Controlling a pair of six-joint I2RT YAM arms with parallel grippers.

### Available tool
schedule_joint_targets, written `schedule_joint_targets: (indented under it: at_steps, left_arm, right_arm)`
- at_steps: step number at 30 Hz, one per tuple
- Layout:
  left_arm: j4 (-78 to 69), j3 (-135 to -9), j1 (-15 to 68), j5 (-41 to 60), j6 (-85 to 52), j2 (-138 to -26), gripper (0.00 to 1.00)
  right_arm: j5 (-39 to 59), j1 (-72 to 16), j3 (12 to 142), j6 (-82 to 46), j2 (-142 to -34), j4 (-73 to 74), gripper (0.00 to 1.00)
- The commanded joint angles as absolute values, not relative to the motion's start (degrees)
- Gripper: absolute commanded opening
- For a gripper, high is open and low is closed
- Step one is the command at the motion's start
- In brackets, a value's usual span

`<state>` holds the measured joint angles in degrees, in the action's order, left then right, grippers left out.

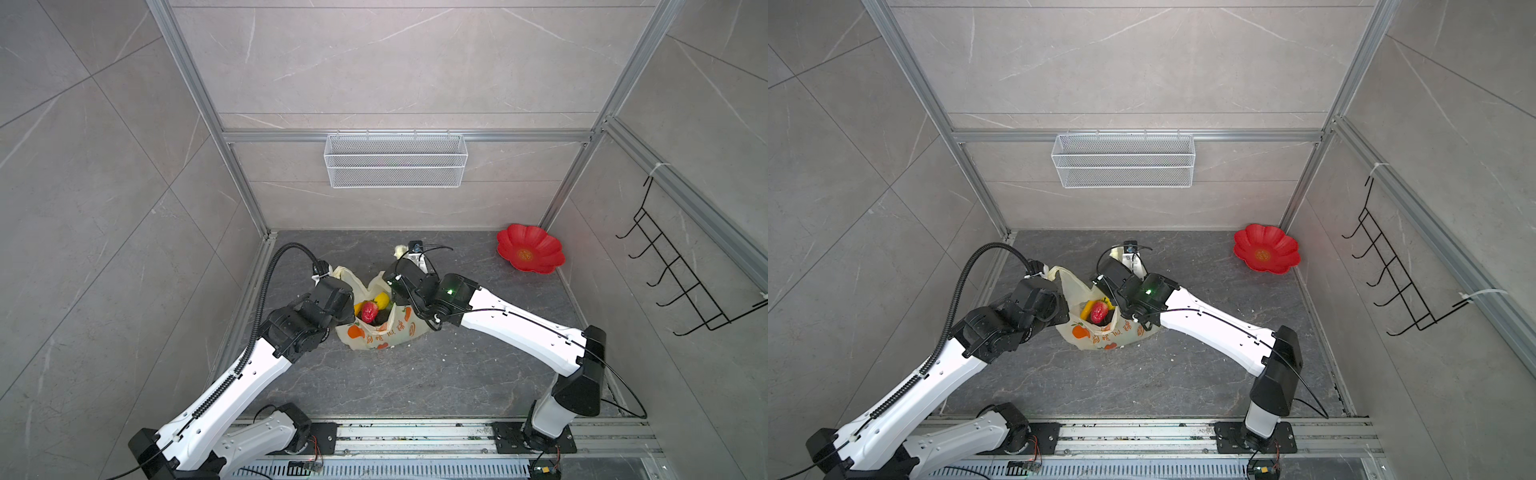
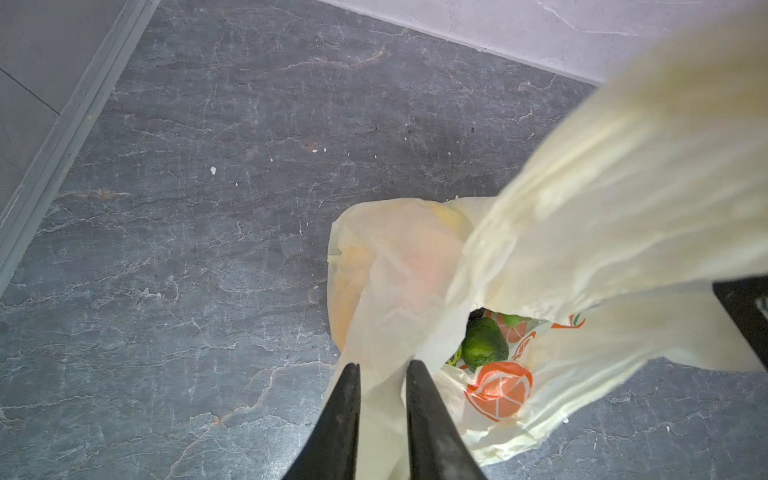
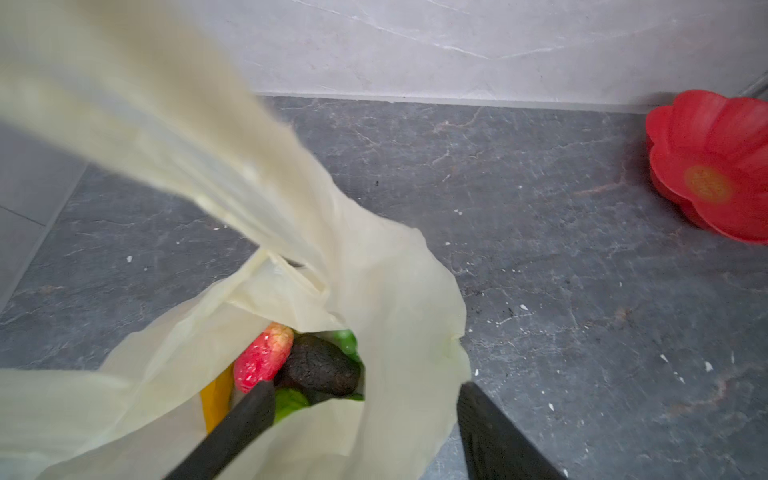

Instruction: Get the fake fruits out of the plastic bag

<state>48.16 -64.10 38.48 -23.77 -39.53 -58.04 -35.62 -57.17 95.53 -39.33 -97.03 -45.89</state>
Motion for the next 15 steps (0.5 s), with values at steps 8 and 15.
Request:
schedule_joint_targets:
  at_steps: [8,15]
  left_arm:
    - [41.31,-64.20,26.66,-12.34,-38.50,-60.44,0.09]
    - [34.82,-75.52,14.33,0.39,-39.52,-72.85,0.00]
  right_arm:
    - [-17.54,-46.12,83.73,-42.28,-87.82,-31.83,0.22]
    - [-5.41,-37.72,96.47,-42.83,-95.74,-27.87,0.03]
